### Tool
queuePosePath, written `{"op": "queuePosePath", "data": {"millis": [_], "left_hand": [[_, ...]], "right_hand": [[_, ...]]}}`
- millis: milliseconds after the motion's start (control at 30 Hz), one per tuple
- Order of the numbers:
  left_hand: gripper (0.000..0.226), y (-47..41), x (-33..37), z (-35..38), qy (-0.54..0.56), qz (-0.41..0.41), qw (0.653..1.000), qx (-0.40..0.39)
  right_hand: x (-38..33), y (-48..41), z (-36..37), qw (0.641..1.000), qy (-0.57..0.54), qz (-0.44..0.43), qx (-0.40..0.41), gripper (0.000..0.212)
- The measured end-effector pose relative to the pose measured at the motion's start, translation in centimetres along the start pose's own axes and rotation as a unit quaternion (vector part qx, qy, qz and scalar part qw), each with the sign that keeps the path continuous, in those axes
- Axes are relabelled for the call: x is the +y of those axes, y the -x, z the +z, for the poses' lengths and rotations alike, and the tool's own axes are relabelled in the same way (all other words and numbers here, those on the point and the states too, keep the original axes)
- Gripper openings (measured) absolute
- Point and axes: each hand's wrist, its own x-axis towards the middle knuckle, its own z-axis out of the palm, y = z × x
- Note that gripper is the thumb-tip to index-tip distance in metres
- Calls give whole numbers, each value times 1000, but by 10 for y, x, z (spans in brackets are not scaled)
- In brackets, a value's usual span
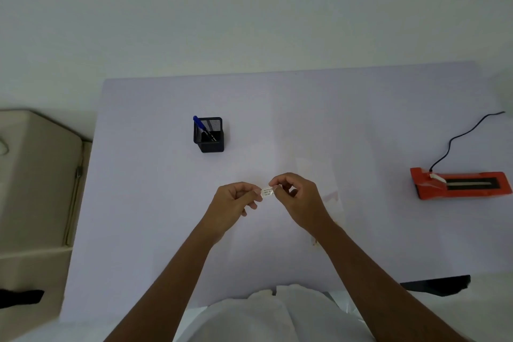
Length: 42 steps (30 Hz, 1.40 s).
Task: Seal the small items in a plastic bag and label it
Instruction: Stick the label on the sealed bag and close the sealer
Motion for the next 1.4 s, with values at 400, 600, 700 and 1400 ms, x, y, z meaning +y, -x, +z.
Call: {"op": "queuePosePath", "data": {"millis": [400, 600, 700, 1400], "left_hand": [[15, 3, 20, -8, -9, 25, 1000, 0], [13, 2, 23, -7, -34, 38, 999, 3], [14, 1, 24, -6, -66, 55, 996, 25], [14, -5, 24, 3, -237, 191, 951, 56]], "right_hand": [[-25, -3, -3, 999, -28, -31, 34, 9], [-26, -3, 0, 998, -28, -25, 52, 4], [-25, -4, 4, 997, 2, -35, 76, 15], [-23, -6, 12, 994, -87, 47, 41, 8]]}}
